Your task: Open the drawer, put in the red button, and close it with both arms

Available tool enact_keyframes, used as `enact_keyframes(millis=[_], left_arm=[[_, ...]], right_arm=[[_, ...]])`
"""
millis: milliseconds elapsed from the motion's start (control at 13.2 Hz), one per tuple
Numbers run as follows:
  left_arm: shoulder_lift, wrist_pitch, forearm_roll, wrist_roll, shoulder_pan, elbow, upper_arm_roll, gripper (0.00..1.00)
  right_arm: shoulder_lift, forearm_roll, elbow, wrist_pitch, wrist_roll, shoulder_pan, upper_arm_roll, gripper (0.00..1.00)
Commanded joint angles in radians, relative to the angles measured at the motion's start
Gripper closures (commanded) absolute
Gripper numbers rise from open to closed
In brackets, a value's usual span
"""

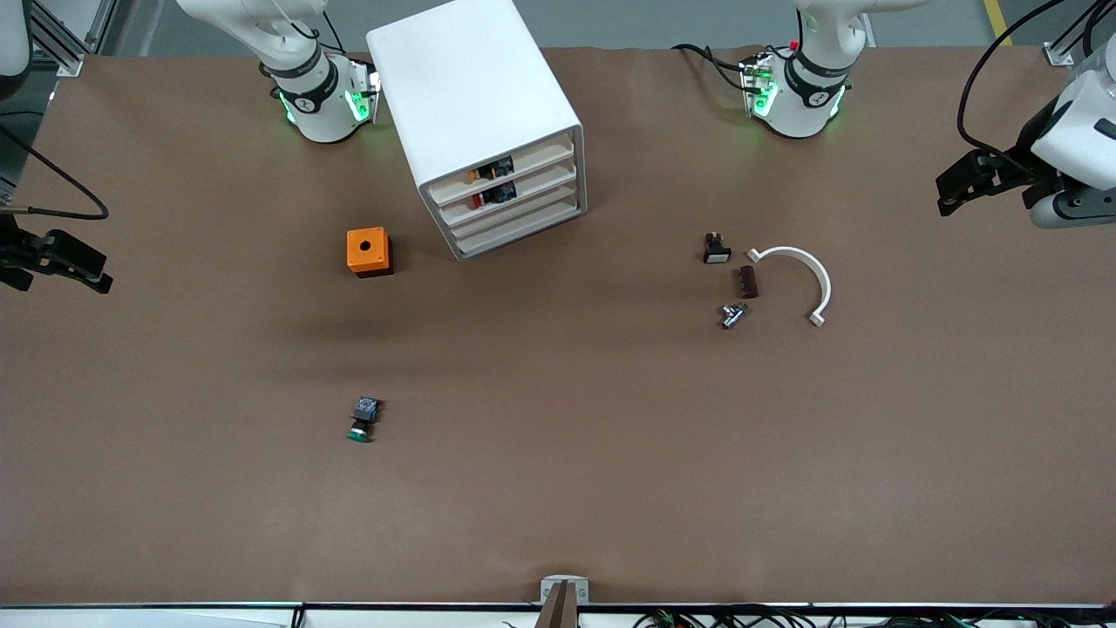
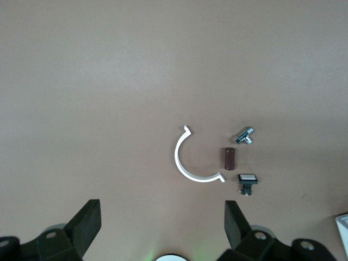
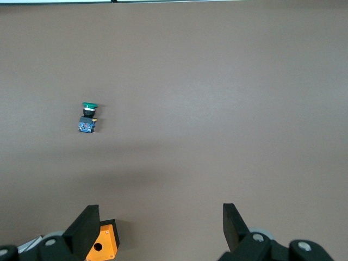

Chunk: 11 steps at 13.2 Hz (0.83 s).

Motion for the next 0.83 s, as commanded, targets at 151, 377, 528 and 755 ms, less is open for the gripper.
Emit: enact_keyframes(millis=[151, 377, 528, 755], left_arm=[[0.001, 0.012, 0.011, 0.023, 0.021, -0.004, -0.009, 0.0], [-0.001, 0.01, 0.002, -0.003, 0.02, -0.004, -0.017, 0.0], [-0.001, 0.01, -0.015, -0.015, 0.017, -0.007, -0.017, 0.0], [-0.004, 0.01, -0.036, -0.043, 0.018, -0.007, -0.019, 0.0]], right_arm=[[-0.015, -0.007, -0.01, 0.006, -0.016, -0.012, 0.006, 0.0], [-0.013, -0.008, -0.01, 0.008, -0.016, -0.012, 0.006, 0.0], [-0.015, -0.008, -0.01, 0.006, -0.016, -0.012, 0.008, 0.0], [-0.015, -0.008, -0.012, 0.008, -0.016, -0.012, 0.008, 0.0]])
